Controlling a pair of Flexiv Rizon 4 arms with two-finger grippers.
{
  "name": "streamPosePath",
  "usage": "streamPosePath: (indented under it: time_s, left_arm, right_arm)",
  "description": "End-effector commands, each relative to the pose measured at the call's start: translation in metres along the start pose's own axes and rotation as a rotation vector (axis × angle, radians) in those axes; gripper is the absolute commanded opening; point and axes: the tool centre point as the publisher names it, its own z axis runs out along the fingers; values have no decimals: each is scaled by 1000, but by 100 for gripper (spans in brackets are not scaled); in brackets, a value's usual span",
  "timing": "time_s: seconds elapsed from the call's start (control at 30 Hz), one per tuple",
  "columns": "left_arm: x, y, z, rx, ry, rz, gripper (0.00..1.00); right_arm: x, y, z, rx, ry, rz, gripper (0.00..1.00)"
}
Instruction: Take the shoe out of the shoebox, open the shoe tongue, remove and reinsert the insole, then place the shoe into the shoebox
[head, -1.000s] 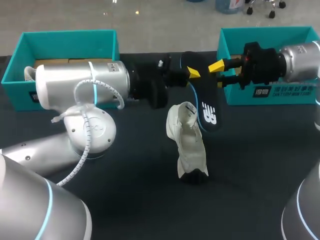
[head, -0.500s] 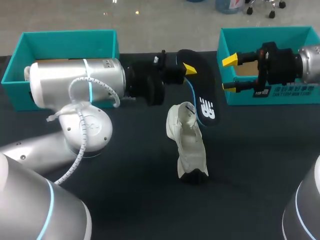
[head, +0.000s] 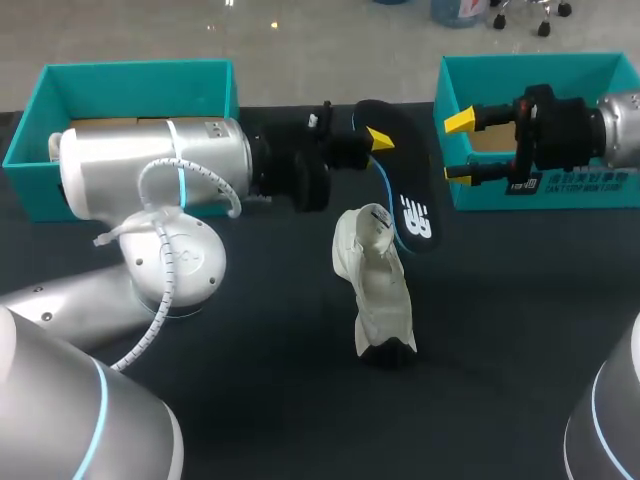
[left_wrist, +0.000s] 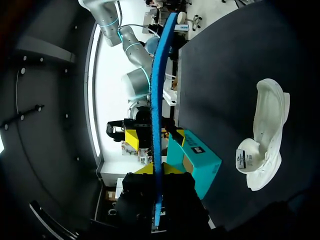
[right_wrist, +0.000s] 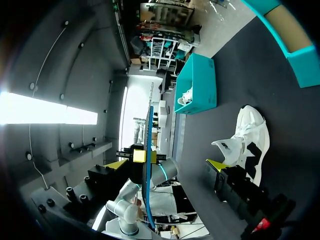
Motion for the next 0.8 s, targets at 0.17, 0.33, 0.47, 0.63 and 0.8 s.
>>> streamPosePath:
  time_s: [0.17,0.33,0.47,0.63,0.8]
  left_arm:
    - [-1,-1,1,-4,3,0,0]
    - [-1,-1,1,-4,3,0,0]
    - [-1,-1,1,-4,3,0,0]
    - [-1,-1,1,-4,3,0,0]
    - [-1,-1,1,-4,3,0,0]
  right_arm:
    - [-1,0,-4,-32,-29,-21,100]
    - [-13,-3,-24,-95,-140,-42,100]
    - [-24,-8,-39,-121,-230,-18,100]
    - [-30,-18,-57,-158,-320,21,100]
    - [-29,-27,-67,-186,-389,46,100]
